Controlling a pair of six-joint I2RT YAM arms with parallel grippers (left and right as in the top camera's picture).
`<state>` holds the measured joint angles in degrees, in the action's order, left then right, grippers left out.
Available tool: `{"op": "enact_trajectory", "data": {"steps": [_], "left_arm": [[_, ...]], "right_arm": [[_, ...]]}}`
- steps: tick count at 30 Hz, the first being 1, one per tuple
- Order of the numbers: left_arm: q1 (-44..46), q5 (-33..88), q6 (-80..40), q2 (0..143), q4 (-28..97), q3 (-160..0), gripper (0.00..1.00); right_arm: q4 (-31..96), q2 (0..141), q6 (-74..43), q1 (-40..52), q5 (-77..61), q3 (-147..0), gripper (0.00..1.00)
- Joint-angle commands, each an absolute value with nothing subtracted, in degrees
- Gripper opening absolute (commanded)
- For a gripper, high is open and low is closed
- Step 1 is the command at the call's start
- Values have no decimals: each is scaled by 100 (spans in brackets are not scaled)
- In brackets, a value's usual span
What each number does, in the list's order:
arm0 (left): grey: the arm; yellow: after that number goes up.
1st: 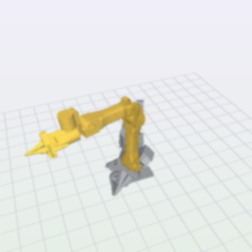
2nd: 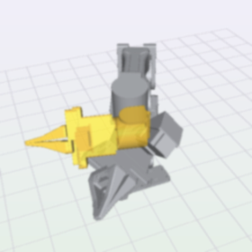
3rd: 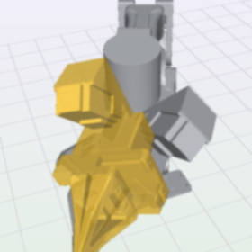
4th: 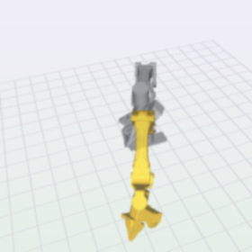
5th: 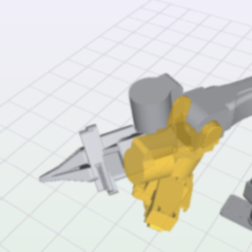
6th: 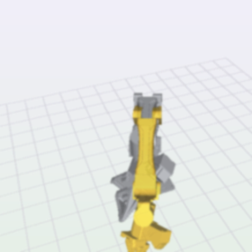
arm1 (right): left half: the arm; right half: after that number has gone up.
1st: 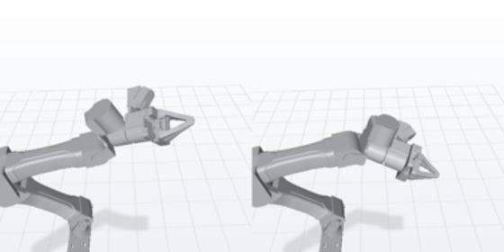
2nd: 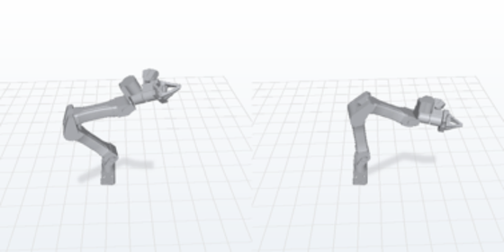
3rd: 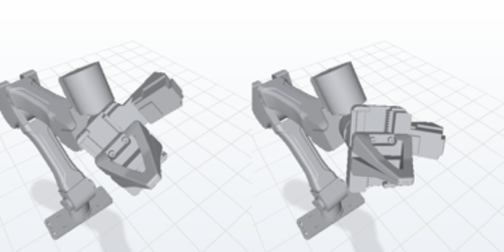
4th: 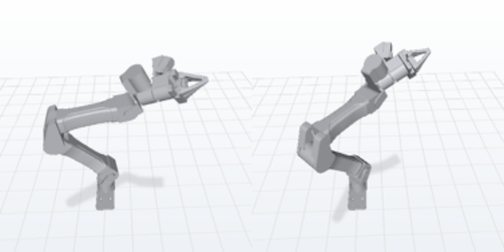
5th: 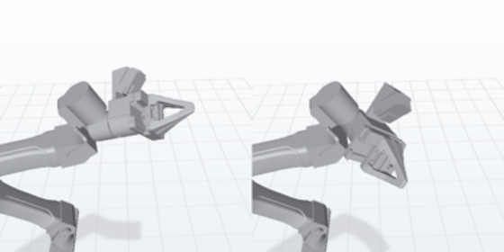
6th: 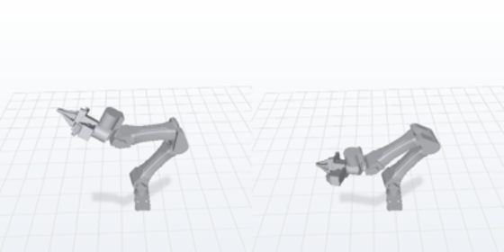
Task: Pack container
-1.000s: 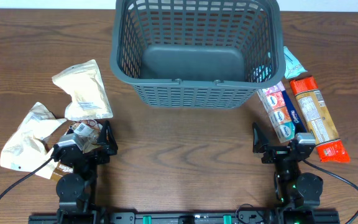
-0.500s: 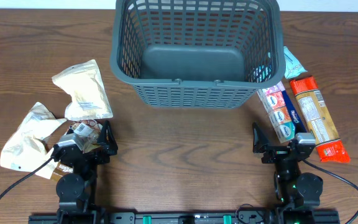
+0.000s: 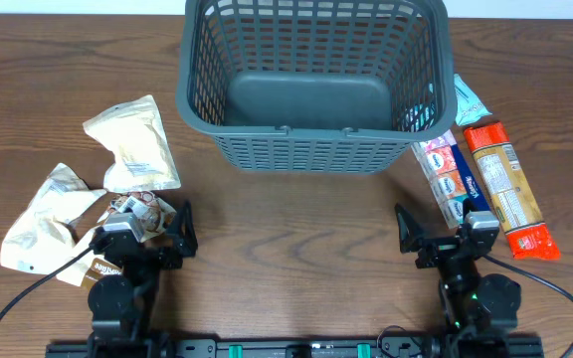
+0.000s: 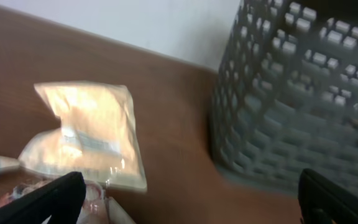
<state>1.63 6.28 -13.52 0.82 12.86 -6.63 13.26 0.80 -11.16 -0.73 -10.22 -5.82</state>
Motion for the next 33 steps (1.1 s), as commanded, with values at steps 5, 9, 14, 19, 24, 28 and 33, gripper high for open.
{"op": "enact_trajectory", "data": {"steps": [5,9,14,19,24,28,33], "left_arm": [[187,967,-1343,764,2182,-2370,99],[187,1059,-1345,1476,2257,-3385,99],[187,1485,-1413,2512,3096,-4766,99],[187,1503,-1406,3586,4473,-6309,99],[187,1588,-1400,4386,5662,-7787,99],[185,1584,-1313,4657,6084,-8576,99],[185,1584,-1319,4584,6090,-8748,99]], "right_arm": [[1516,530,-1028,-104,-1815,-1745,99],[1892,1037,-1118,-104,-2021,-2644,99],[2939,1828,-1240,-104,-2112,-4115,99],[4414,2797,-1236,-104,-2121,-5806,99],[5889,3913,-1234,-104,-2121,-7559,99],[6591,4595,-1009,-106,-2097,-8571,99],[6670,4812,-862,-106,-2025,-8877,99]]}}
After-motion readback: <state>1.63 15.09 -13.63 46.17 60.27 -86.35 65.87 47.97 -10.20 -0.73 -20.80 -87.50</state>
